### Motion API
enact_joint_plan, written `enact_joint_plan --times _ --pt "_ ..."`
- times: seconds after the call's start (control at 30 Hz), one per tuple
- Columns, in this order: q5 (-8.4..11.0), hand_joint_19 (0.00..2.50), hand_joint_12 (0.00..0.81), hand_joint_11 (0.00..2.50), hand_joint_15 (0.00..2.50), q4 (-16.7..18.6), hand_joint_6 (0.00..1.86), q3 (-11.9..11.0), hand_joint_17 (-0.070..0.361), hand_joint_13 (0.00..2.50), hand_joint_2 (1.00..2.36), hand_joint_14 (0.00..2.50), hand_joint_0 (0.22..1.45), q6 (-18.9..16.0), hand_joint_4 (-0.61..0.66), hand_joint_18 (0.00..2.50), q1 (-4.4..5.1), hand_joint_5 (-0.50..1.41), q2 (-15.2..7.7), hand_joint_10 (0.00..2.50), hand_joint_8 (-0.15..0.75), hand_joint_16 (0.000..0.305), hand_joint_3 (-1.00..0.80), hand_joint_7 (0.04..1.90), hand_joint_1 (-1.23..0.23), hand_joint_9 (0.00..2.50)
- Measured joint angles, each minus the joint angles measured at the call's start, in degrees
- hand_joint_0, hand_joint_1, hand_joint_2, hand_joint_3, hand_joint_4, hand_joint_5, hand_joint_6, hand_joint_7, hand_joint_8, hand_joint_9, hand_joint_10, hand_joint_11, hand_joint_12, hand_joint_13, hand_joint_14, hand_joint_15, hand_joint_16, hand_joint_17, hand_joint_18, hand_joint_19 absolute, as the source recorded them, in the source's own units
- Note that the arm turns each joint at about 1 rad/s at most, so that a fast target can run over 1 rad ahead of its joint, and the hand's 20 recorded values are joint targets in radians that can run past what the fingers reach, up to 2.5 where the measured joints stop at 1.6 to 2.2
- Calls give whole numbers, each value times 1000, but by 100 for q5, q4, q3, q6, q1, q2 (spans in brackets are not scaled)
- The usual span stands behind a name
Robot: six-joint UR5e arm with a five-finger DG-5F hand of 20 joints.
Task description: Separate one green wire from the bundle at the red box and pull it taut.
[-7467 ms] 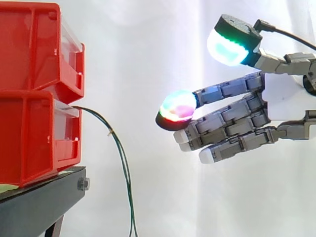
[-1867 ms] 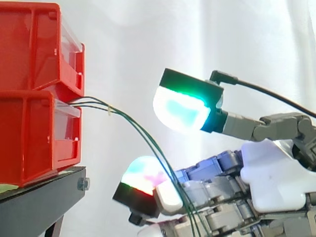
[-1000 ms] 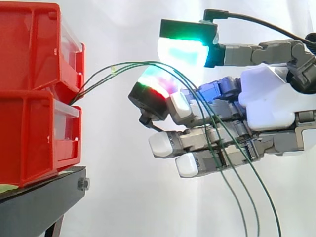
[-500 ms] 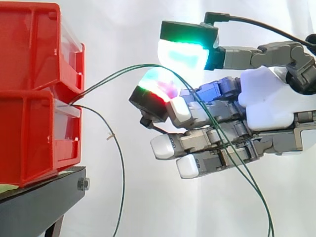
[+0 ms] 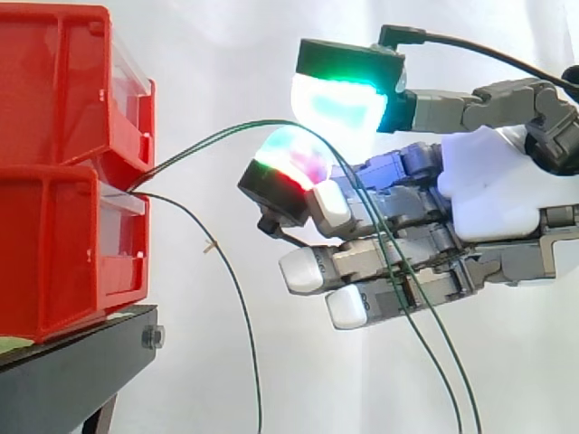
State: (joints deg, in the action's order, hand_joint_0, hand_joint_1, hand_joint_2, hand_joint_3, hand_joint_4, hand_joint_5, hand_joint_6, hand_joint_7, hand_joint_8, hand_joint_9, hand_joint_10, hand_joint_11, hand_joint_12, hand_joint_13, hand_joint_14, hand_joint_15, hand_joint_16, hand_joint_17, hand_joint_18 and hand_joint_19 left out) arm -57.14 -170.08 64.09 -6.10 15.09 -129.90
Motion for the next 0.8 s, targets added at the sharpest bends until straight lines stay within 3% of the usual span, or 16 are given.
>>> enact_joint_plan --times 0.13,0.3,0.33,0.37,0.47,0.67,0.8 --pt "1 472 343 697 454 -22 919 4 106 873 1006 19 681 -11 121 764 9 -198 0 17 278 47 -433 980 -859 941" --pt "1 488 342 690 458 -27 918 4 105 883 1000 17 624 -14 151 772 5 -193 0 18 272 47 -500 937 -760 955" --pt "1 496 366 677 460 -29 895 5 112 934 1000 17 535 -13 173 828 5 -181 0 18 303 50 -500 964 -564 1034" --pt "1 494 371 672 456 -30 895 4 113 945 1000 16 526 -14 173 842 5 -180 0 16 302 50 -500 939 -495 1041" --pt "1 505 367 661 463 -33 885 4 112 952 1000 17 538 -16 168 841 0 -175 0 16 297 50 -500 966 -464 1055" --pt "1 508 358 681 469 -34 888 5 108 933 1009 17 631 -22 146 822 -5 -181 0 19 287 48 -396 1030 -704 1015" --pt "1 507 355 690 473 -34 899 4 108 915 1010 18 645 -23 125 807 -6 -187 0 17 278 48 -369 1005 -761 979"
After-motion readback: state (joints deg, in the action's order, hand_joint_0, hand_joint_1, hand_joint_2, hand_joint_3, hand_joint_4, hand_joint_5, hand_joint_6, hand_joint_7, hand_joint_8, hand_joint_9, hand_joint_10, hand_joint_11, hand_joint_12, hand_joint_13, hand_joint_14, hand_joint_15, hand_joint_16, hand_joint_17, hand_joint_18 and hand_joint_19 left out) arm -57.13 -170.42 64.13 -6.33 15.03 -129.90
